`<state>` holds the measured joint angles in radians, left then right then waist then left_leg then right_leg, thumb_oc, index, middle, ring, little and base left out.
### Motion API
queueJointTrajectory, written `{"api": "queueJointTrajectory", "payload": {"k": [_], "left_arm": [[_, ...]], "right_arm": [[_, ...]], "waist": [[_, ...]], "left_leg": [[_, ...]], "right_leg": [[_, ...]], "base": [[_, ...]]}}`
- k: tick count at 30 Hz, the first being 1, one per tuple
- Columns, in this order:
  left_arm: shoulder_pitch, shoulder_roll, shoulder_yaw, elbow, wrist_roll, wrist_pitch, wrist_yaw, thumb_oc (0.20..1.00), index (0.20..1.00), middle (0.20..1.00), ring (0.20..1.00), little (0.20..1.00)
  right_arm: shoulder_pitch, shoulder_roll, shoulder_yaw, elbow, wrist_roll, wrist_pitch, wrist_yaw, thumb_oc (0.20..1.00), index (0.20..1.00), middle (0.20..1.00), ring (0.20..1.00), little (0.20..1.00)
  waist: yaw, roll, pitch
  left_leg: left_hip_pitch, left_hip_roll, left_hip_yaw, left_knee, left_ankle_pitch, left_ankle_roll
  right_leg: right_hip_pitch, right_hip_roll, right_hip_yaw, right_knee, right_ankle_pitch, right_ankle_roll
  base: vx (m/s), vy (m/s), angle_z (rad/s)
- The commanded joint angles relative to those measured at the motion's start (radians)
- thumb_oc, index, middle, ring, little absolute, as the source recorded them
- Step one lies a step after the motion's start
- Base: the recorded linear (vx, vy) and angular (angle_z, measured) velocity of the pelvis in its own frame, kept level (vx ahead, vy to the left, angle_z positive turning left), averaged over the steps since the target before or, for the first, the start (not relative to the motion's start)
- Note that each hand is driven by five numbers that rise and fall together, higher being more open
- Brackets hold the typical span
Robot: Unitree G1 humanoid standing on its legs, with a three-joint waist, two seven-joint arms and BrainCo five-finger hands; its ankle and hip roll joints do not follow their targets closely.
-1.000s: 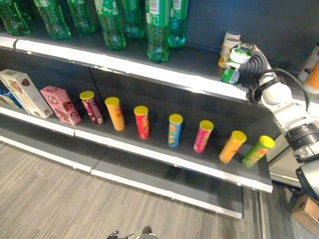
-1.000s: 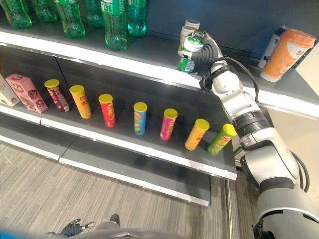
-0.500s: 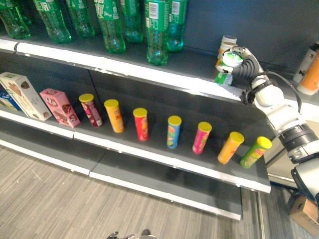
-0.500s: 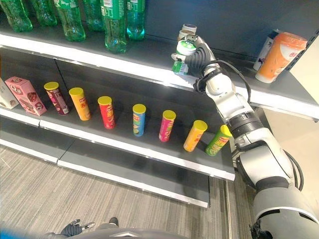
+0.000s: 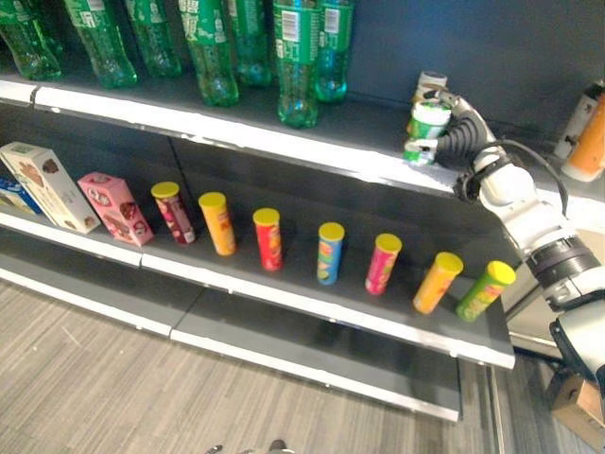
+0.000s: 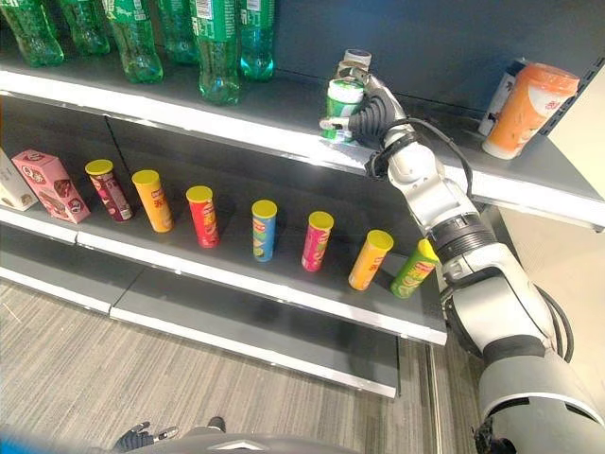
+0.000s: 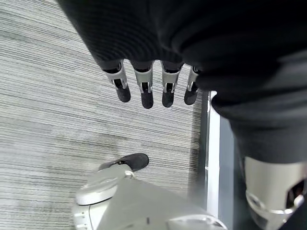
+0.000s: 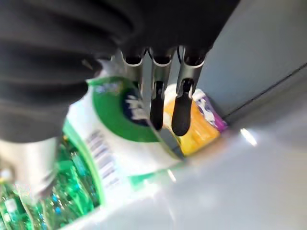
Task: Put the goods on the table back onto the shelves and tidy them up.
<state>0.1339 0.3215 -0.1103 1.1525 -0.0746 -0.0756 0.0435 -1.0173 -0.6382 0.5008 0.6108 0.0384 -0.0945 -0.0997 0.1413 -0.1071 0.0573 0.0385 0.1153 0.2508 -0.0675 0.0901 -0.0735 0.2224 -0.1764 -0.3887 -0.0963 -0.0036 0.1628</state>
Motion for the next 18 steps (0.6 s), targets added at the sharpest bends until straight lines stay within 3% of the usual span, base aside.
{"api": "queueJointTrajectory", "payload": {"k": [1,9,18], "left_arm": [[-0.041,0.029,-0.024,0.036,-0.003,-0.005,0.020,1.000,1.000,1.000,1.000,1.000],[-0.041,0.028,-0.017,0.034,-0.016,-0.006,0.024,1.000,1.000,1.000,1.000,1.000],[-0.031,0.016,0.019,0.048,-0.003,-0.007,0.033,1.000,1.000,1.000,1.000,1.000]], "right_arm": [[-0.077,-0.041,0.042,0.022,-0.012,-0.026,-0.020,1.000,1.000,1.000,1.000,1.000],[-0.114,-0.139,0.021,-0.079,-0.010,-0.044,-0.060,1.000,1.000,1.000,1.000,1.000],[-0.071,-0.332,-0.089,-0.361,-0.012,-0.092,-0.110,1.000,1.000,1.000,1.000,1.000]], "waist": [[0.023,0.004,0.002],[0.010,-0.004,-0.002],[-0.035,-0.010,-0.004]], "left_leg": [[0.001,0.069,0.049,0.037,-0.009,-0.069],[0.010,0.068,0.056,0.038,-0.015,-0.067],[0.020,0.067,0.075,0.040,-0.029,-0.063]], "right_leg": [[-0.044,-0.023,-0.021,0.048,0.013,-0.003],[-0.045,-0.025,-0.016,0.051,0.013,-0.001],[-0.059,-0.029,0.004,0.055,0.017,0.006]], "base": [[0.01,0.006,0.03],[0.00,0.000,0.00],[0.00,0.017,-0.04]]}}
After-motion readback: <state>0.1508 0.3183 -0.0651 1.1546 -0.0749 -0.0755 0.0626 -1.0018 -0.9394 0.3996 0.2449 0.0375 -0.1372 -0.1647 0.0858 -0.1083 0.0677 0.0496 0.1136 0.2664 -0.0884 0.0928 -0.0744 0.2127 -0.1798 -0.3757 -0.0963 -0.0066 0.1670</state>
